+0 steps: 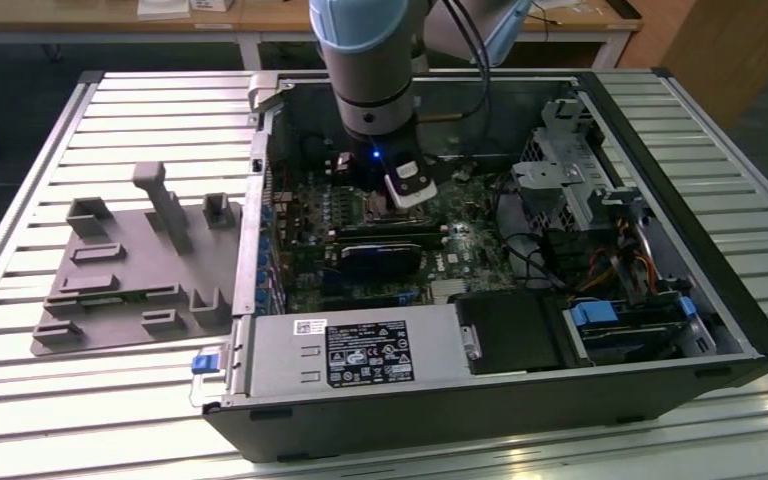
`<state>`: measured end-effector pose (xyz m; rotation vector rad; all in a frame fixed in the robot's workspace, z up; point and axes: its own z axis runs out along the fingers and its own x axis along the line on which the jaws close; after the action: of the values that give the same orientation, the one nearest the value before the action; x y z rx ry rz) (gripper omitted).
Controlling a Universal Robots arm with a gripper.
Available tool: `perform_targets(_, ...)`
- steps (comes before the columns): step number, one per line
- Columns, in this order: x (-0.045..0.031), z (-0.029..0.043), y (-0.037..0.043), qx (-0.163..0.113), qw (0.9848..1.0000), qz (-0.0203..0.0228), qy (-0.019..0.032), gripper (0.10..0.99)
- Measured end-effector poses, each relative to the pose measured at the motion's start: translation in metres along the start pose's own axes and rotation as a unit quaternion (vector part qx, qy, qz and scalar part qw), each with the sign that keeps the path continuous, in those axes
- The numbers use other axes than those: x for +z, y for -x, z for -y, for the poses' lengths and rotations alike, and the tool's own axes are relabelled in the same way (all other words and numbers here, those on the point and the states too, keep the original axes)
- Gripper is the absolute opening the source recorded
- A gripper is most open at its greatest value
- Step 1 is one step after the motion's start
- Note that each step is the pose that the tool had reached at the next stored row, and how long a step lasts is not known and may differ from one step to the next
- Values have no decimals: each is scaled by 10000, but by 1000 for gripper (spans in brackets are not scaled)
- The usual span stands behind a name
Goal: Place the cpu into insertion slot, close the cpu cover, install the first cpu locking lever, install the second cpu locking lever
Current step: 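Install the second cpu locking lever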
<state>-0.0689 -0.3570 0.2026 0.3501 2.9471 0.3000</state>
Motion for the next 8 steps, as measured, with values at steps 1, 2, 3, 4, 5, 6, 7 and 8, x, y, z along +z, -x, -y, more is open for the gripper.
perform_targets(1, 1, -8, -2, -2, 10000, 2, -8, 102)
perform_targets(2, 3, -16, -4, -3, 10000, 3, -15, 102)
perform_targets(3, 4, -19, -5, -3, 10000, 3, -15, 102)
perform_targets(4, 3, -21, -5, -4, 10000, 3, -16, 102)
perform_targets(5, 2, -23, -5, -4, 10000, 3, -17, 102)
perform_targets(6, -1, -26, -6, -5, 10000, 2, -16, 102)
perform_targets(7, -6, -31, -6, -9, 10000, 3, -16, 102)
perform_targets(8, -12, -35, -6, -12, 10000, 2, -17, 102)
